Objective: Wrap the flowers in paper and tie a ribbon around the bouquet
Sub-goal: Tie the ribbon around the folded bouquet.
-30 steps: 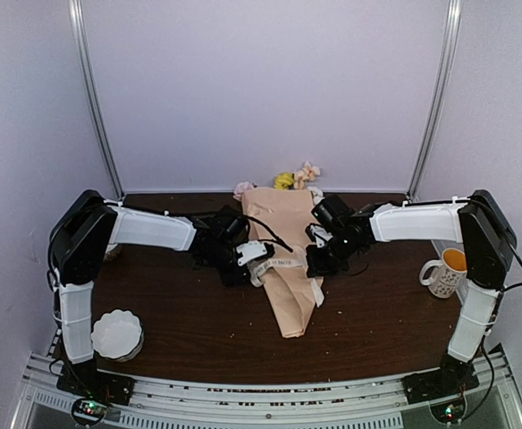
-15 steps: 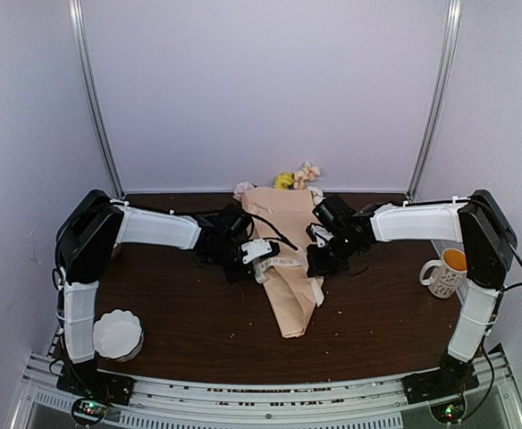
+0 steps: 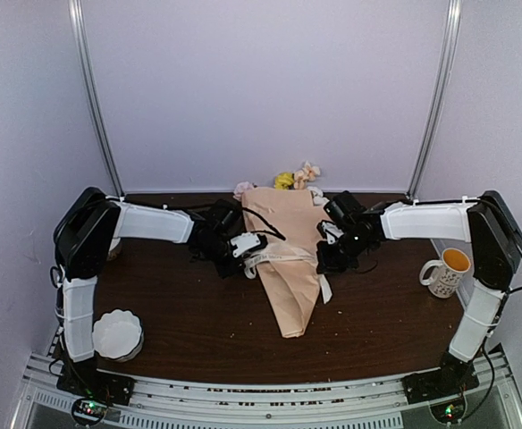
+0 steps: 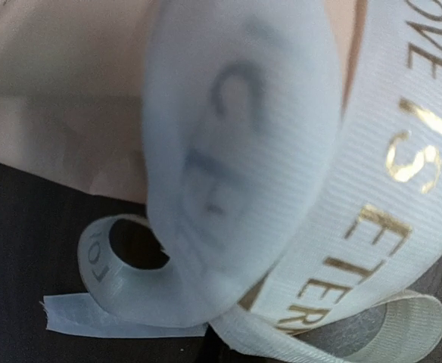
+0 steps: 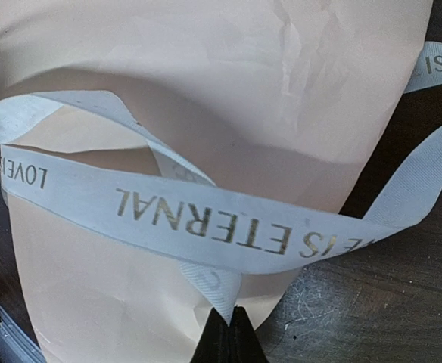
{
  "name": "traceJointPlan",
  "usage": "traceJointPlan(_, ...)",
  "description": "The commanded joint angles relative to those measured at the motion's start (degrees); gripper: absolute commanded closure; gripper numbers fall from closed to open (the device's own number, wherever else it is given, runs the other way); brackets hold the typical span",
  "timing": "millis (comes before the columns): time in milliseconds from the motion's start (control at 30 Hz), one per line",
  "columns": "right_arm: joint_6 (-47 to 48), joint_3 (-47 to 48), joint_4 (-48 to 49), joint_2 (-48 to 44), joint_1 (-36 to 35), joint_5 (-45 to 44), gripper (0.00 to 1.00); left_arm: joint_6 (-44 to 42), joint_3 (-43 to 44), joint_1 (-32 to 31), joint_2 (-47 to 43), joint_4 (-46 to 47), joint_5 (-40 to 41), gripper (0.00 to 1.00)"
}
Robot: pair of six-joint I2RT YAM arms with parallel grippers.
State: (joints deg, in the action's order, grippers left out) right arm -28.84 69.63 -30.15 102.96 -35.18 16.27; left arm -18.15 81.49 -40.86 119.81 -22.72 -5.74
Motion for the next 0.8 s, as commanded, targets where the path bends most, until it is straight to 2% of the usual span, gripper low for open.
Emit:
traceJointPlan(0, 0.27, -2.57, -1.56, -4.29, 1.73, -2.63, 1.0, 2.34, 0.84, 2.06, -1.29, -2.03, 1.37, 1.0)
traceJointPlan(333, 1.37, -8.3, -2.33, -9.45, 10.26, -2.72, 1.0, 5.04, -0.74, 5.64, -2.77, -2.67, 5.04, 1.0)
traceJointPlan(567, 2.34, -10.26, -3.8, -13.3, 15.41, -4.53, 1.0, 7.76, -0.69, 8.86, -3.53, -3.41, 12.11, 1.0)
traceJointPlan(767, 3.03, -12.0, -4.5, -16.88, 20.3, -5.32, 1.0, 10.09, -1.81, 11.71, -7.15, -2.4, 14.45, 1.0)
